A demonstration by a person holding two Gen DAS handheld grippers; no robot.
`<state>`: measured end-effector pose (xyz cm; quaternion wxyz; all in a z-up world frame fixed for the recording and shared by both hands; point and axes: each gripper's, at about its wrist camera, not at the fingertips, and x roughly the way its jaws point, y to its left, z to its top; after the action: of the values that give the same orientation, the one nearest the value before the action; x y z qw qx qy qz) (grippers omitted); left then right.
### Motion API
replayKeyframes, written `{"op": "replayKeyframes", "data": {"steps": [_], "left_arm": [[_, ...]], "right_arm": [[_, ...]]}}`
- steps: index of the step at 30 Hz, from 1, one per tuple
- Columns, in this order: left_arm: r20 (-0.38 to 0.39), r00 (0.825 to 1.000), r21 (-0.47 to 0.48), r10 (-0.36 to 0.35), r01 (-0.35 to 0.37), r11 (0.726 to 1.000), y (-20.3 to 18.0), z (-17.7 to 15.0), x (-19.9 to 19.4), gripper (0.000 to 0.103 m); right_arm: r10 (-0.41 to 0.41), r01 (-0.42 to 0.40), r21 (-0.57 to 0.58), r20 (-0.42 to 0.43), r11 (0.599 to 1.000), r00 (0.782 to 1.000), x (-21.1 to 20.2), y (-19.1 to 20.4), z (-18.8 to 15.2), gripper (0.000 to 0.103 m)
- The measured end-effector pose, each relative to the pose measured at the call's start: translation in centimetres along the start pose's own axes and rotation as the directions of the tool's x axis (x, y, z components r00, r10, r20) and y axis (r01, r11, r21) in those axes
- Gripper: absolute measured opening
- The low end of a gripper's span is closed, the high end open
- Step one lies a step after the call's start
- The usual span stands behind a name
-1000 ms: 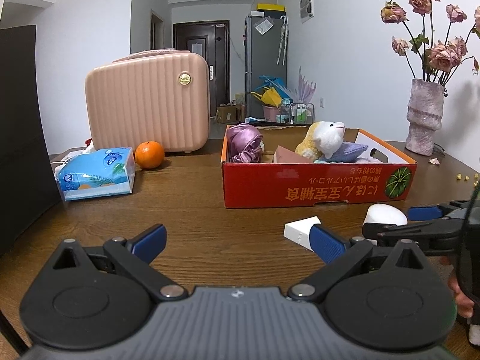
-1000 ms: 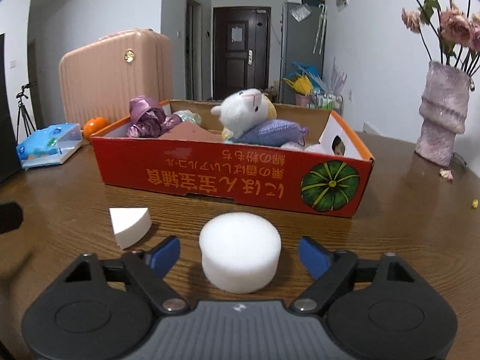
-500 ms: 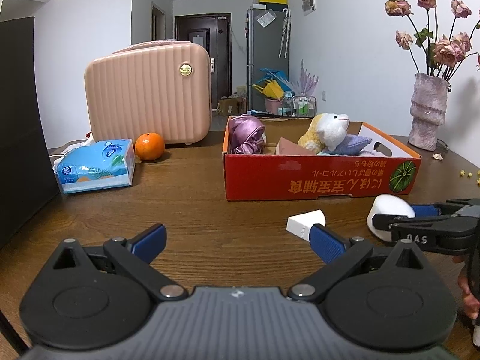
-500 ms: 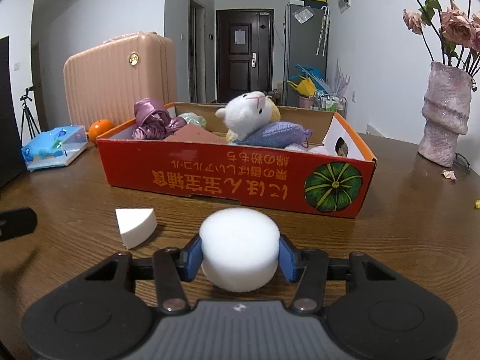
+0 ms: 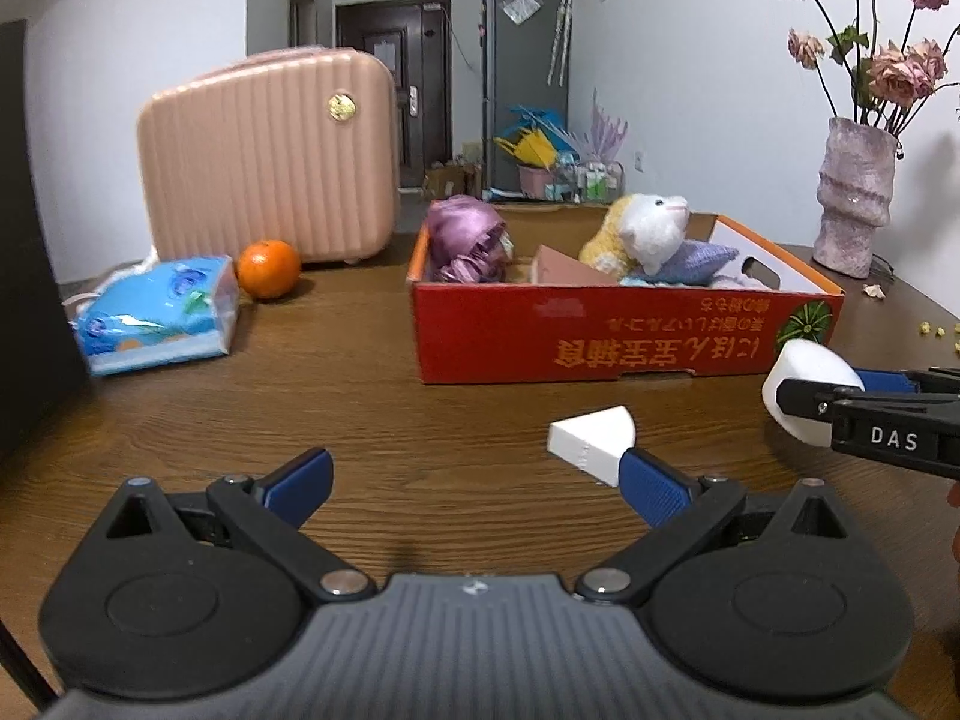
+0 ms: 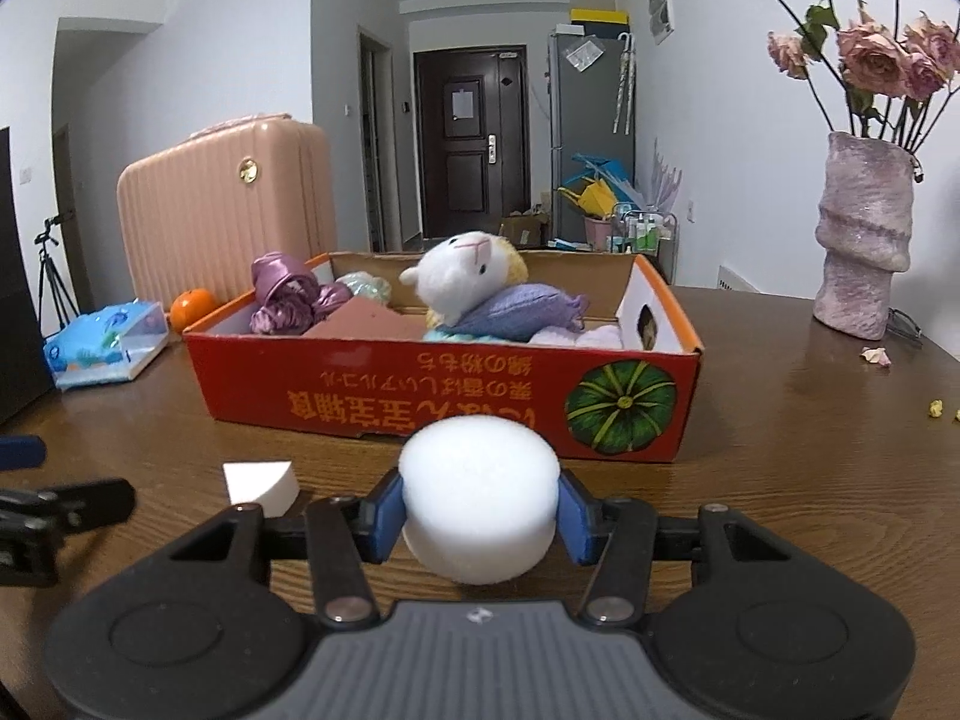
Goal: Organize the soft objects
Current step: 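Grasp the white round sponge with the right tool, then grasp the white triangular sponge with the left tool, then carry both white sponges with both tools over the box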
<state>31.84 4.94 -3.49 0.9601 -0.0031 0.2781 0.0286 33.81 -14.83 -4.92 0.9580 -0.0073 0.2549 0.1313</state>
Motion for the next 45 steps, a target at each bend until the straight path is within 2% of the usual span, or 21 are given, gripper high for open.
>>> {"op": "replayKeyframes", "data": {"steps": [5, 16, 18, 23, 26, 29, 30, 38, 45], "left_arm": [[-0.046, 0.998, 0.017, -0.032, 0.033, 0.999, -1.8, 0.6, 2.1, 0.103], [-0.079, 0.997, 0.028, 0.002, 0.0, 1.0, -4.5, 1.6, 5.6, 0.103], [-0.085, 0.996, 0.022, 0.0, 0.002, 1.0, -4.7, 1.8, 6.1, 0.099], [-0.102, 0.995, 0.042, -0.007, 0.011, 0.999, -5.4, 1.8, 7.0, 0.075], [-0.106, 0.994, 0.042, -0.031, 0.035, 0.998, -5.4, 1.7, 7.0, 0.065], [-0.112, 0.992, 0.045, -0.053, 0.059, 0.997, -5.5, 1.6, 7.1, 0.045], [-0.113, 0.992, 0.047, -0.049, 0.055, 0.997, -5.5, 1.6, 7.1, 0.042], [-0.098, 0.993, 0.035, -0.065, 0.068, 0.997, -5.3, 1.6, 6.6, 0.034], [-0.023, 0.998, 0.038, -0.058, 0.058, 0.998, -5.3, 2.0, 5.1, 0.034]], "right_arm": [[-0.012, 0.012, 0.018, 0.008, 1.0, 1.0, -0.2, -0.8, 0.2, 0.052], [-0.026, 0.026, 0.024, 0.001, 0.999, 1.0, 0.0, -1.1, 0.0, 0.052], [-0.026, 0.026, 0.024, 0.002, 0.999, 1.0, 0.0, -1.2, 0.0, 0.052], [-0.026, 0.026, 0.024, 0.002, 0.999, 1.0, 0.0, -1.2, 0.0, 0.052], [-0.023, 0.023, 0.024, 0.004, 0.999, 1.0, 0.0, -1.1, 0.0, 0.052], [-0.02, 0.02, 0.021, 0.008, 1.0, 1.0, -0.1, -1.0, 0.0, 0.052], [-0.021, 0.02, 0.021, 0.008, 1.0, 1.0, 0.0, -1.0, 0.0, 0.052], [-0.019, 0.019, 0.019, 0.012, 1.0, 1.0, -0.1, -0.9, 0.0, 0.052], [-0.014, 0.014, 0.016, 0.027, 1.0, 1.0, -0.3, -0.8, 0.1, 0.052]]}}
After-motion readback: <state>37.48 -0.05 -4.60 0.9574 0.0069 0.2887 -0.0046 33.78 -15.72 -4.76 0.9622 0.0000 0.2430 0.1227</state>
